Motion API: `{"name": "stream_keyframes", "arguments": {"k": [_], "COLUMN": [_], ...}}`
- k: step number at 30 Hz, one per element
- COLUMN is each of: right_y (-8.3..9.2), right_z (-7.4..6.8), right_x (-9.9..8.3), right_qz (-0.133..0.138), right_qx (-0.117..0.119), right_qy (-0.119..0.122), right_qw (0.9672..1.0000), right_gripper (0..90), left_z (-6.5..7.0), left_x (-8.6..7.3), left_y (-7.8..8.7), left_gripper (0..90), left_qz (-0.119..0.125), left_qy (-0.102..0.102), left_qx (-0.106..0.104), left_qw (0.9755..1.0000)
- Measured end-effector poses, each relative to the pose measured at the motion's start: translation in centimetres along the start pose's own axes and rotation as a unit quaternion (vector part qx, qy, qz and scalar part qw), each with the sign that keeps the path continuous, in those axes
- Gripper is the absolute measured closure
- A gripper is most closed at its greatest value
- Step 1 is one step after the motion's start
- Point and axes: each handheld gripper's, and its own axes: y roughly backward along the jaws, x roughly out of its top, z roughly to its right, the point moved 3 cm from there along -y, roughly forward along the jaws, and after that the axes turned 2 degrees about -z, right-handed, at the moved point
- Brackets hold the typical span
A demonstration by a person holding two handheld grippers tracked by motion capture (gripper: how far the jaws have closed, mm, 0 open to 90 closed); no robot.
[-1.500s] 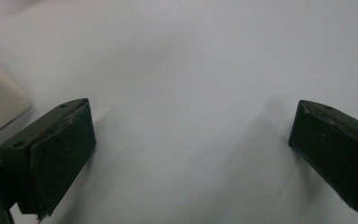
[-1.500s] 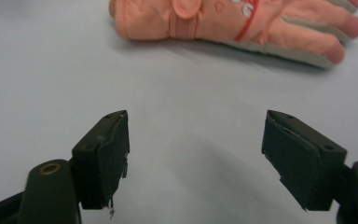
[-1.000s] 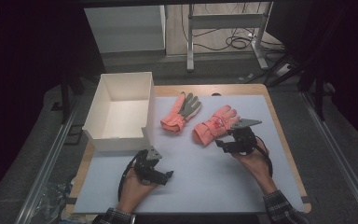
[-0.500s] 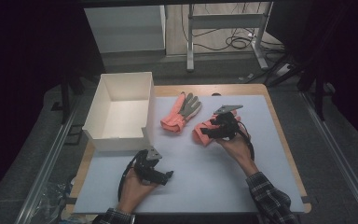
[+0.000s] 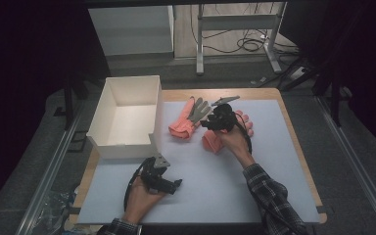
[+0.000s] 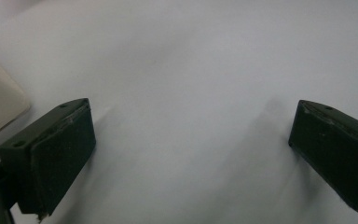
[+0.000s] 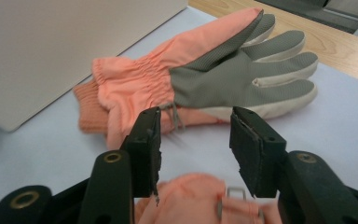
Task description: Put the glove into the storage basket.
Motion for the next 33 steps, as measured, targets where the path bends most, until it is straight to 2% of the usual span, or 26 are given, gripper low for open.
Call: {"name": "stream_keyframes", "arguments": {"k": [3, 9, 10, 12, 15, 17, 18, 22, 23, 25, 27, 29, 30, 33], "right_y": [-1.5, -3.3, -4.1, -4.4, -5.6, -6.7, -6.7, -8.0, -8.3, -8.4, -8.7, -8.9, -8.9, -8.9], "right_z": [0.2, 0.4, 0.3, 0.3, 0.5, 0.9, 0.9, 1.4, 1.2, 1.1, 1.0, 0.9, 0.8, 0.6], "right_x": [0.9, 2.0, 2.6, 2.7, 3.3, 3.6, 3.6, 3.7, 3.7, 3.7, 3.6, 3.5, 3.4, 3.4], "right_qz": [-0.007, -0.012, -0.015, -0.017, -0.029, -0.049, -0.049, -0.080, -0.092, -0.099, -0.108, -0.113, -0.113, -0.113], "right_qx": [0.000, -0.002, -0.006, -0.009, -0.020, -0.037, -0.037, -0.041, -0.046, -0.049, -0.054, -0.062, -0.072, -0.075], "right_qy": [-0.002, -0.006, -0.002, -0.002, -0.004, -0.006, -0.006, -0.015, -0.011, -0.007, -0.006, -0.007, -0.006, -0.005], "right_qw": [1.0000, 0.9999, 0.9999, 0.9998, 0.9994, 0.9981, 0.9981, 0.9958, 0.9946, 0.9939, 0.9926, 0.9917, 0.9910, 0.9907], "right_gripper": [55.6, 54.8, 53.5, 52.9, 50.0, 49.6, 49.6, 50.1, 52.5, 54.7, 62.0, 72.4, 82.7, 86.8], "left_z": [0.0, 0.0, 0.0, 0.0, 0.0, 0.0, 0.0, 0.0, 0.0, 0.0, 0.0, 0.0, 0.0, 0.0], "left_x": [0.0, 0.0, 0.0, 0.0, 0.0, 0.0, 0.0, 0.0, 0.0, 0.0, 0.0, 0.0, 0.0, 0.0], "left_y": [0.0, 0.0, 0.0, 0.0, 0.0, 0.0, 0.0, 0.0, 0.0, 0.0, 0.0, 0.0, 0.0, 0.0], "left_gripper": [0.4, 0.5, 0.5, 0.4, 0.5, 0.5, 0.5, 0.5, 0.5, 0.5, 0.5, 0.5, 0.5, 0.5], "left_qz": [-0.001, 0.000, 0.000, 0.000, 0.000, 0.001, 0.001, 0.001, 0.001, 0.001, 0.001, 0.001, 0.001, 0.001], "left_qy": [0.000, 0.001, 0.001, 0.001, 0.001, 0.001, 0.001, 0.001, 0.001, 0.001, 0.001, 0.001, 0.001, 0.001], "left_qx": [0.000, 0.000, 0.000, 0.000, 0.000, 0.000, 0.000, 0.000, 0.000, 0.000, 0.000, 0.000, 0.000, 0.000], "left_qw": [1.0000, 1.0000, 1.0000, 1.0000, 1.0000, 1.0000, 1.0000, 1.0000, 1.0000, 1.0000, 1.0000, 1.0000, 1.0000, 1.0000]}}
